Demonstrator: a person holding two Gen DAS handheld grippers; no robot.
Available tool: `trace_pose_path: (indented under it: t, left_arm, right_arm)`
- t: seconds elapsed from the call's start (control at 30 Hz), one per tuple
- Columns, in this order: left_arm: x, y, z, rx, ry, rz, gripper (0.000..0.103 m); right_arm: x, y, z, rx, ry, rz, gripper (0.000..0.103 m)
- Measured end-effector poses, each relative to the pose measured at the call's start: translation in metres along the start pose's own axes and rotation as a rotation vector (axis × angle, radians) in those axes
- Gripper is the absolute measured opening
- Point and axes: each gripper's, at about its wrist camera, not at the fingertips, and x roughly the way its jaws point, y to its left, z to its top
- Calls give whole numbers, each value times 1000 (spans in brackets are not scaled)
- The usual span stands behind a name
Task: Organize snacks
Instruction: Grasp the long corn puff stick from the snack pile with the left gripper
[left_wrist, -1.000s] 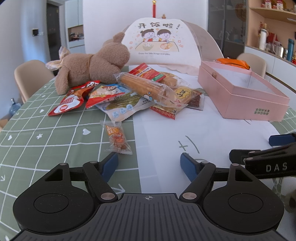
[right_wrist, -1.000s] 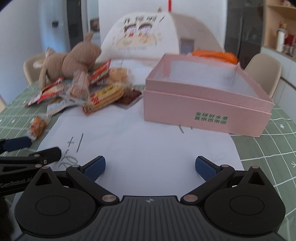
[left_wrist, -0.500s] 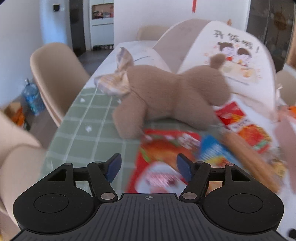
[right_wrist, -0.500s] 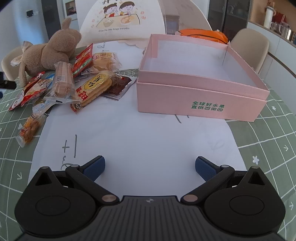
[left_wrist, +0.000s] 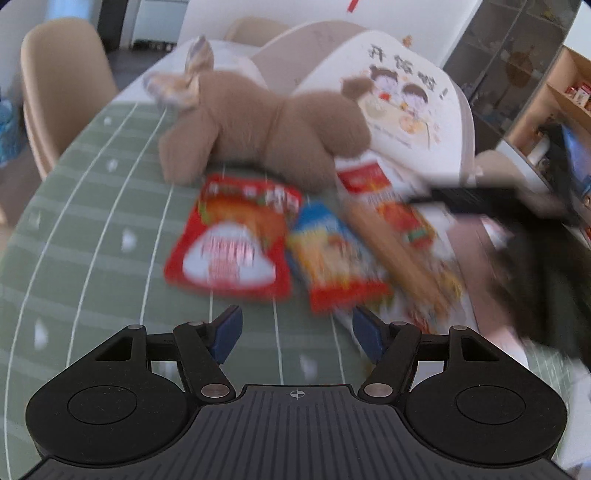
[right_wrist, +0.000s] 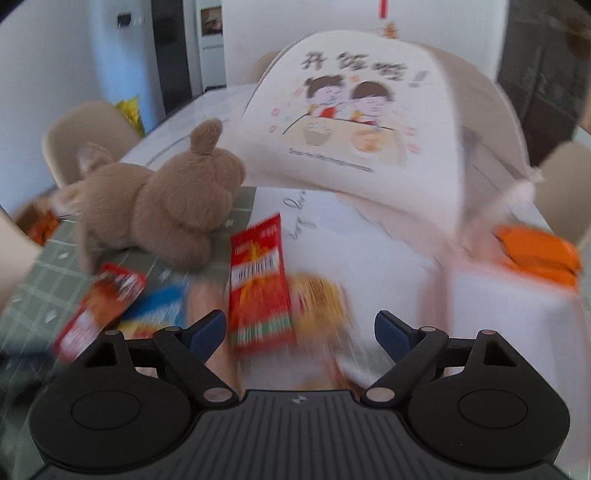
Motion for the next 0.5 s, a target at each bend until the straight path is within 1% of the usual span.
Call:
trace_pose_path:
  t: [0.03, 0.07, 0.1, 0.13, 0.17, 0.2, 0.27, 0.3, 0.33, 0.37, 0.43, 0.5]
  left_arm:
    - [-3, 0, -6, 3, 9, 6, 71]
    - [-7, 0, -13, 7, 22, 14, 71]
    - [-11, 3, -16, 5, 30, 21, 71]
    - [-15, 6, -20, -6, 33, 29, 71]
    - [-18, 10, -21, -20, 33, 35, 71]
    - [-20, 14, -22, -35, 30, 38, 70]
    - [-21, 17, -23, -52, 30, 38, 70]
    - [-20, 14, -23, -50, 30, 34, 70]
    - [-19, 9, -22, -46, 26, 27, 70]
    - [-18, 5, -21, -42, 22, 18, 70]
    - [-18, -9, -21, -30, 16, -3, 70]
    - [-19, -24, -24, -8, 11, -11, 70]
  right_arm:
    - [17, 5, 7, -8, 12, -5, 86]
    - [34, 11, 13, -20, 29, -10, 81]
    - [45, 16, 17, -31, 48, -11, 68]
    - [53, 22, 18, -45, 71, -10, 62]
    - [53, 29, 17, -72, 57, -37, 52]
    - [49, 32, 14, -83, 59, -22, 39]
    - [31, 38, 2, -91, 71, 38, 37]
    - [24, 39, -5, -98, 80, 61, 28]
    - [17, 37, -13, -98, 101, 98, 24]
    - [11, 33, -24, -75, 140, 141, 22]
    - [3, 21, -45, -12, 210, 197, 22]
    - [-9, 14, -62, 7, 236, 208, 22]
